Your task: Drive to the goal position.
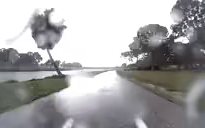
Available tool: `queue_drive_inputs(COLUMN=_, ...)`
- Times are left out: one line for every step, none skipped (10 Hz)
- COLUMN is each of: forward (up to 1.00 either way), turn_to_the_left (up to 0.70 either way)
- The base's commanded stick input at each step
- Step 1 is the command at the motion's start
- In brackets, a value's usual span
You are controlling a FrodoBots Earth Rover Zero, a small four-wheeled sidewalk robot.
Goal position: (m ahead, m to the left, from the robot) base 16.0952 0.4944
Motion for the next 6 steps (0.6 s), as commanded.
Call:
queue_drive_inputs(forward=1.0, turn_to_the_left=0.0)
queue_drive_inputs(forward=1.0, turn_to_the_left=0.0)
queue_drive_inputs(forward=1.0, turn_to_the_left=0.0)
queue_drive_inputs(forward=1.0, turn_to_the_left=0.0)
queue_drive_inputs(forward=1.0, turn_to_the_left=0.0)
queue_drive_inputs(forward=1.0, turn_to_the_left=-0.04)
